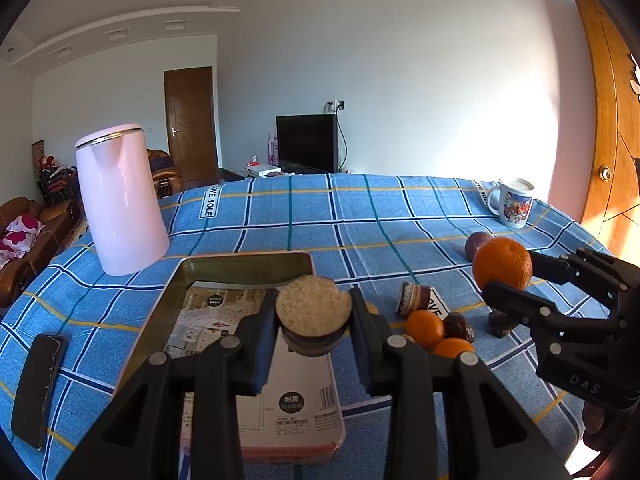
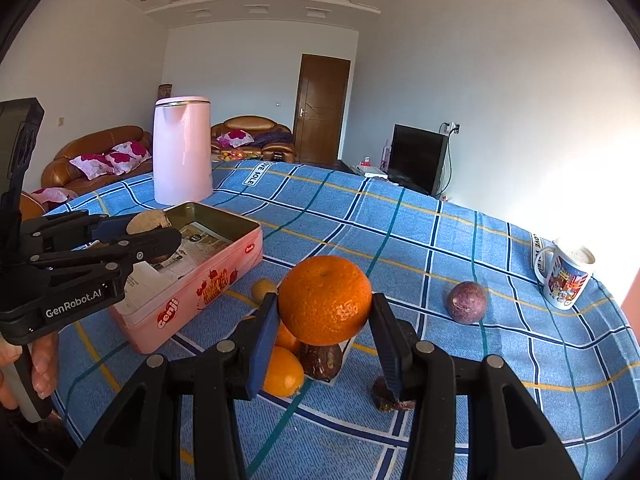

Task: Organize fruits
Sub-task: 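Carry the biscuit and orange over the pink tin and open both tools inside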

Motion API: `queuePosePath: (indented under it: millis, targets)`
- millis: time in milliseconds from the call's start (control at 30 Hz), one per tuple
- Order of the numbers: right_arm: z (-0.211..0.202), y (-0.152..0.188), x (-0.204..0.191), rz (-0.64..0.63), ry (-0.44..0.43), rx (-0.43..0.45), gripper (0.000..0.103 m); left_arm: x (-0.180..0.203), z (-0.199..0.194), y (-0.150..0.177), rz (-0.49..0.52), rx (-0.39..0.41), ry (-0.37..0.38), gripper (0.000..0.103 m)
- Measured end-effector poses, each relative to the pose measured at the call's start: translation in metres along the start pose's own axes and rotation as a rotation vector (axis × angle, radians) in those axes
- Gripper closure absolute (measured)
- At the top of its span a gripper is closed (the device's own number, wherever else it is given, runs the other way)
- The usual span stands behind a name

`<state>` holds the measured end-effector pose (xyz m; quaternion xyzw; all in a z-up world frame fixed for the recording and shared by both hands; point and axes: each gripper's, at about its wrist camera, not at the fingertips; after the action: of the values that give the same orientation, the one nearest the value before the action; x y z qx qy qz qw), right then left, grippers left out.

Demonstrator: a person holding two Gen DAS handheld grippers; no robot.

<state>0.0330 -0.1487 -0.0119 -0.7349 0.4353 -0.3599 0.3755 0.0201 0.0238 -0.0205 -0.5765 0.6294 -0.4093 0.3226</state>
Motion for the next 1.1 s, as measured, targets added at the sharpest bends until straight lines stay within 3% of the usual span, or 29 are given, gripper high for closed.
queuePosePath:
  millis: [567,1100]
  targets:
    - [0.032,-0.046,-0.049,-0.060,-0.118,0.012,0.055,-0.062,0.011,-0.009,-0.078,-0.045,-0.102,0.068]
    - [0.071,-0.053,-0.097,-0.117,-0.188,-0.053,0.055,-0.101,0.026,-0.004,-0.142,-0.126,-0.130,0.068]
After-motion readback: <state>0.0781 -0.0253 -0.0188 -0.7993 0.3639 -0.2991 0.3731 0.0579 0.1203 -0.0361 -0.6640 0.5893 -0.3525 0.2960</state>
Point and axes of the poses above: each gripper's, at about its wrist camera, not at the fingertips, and z roughly the way its jaws point, x to its right, y to its underside, and after that the axes turned 8 degrees about y, right-handed
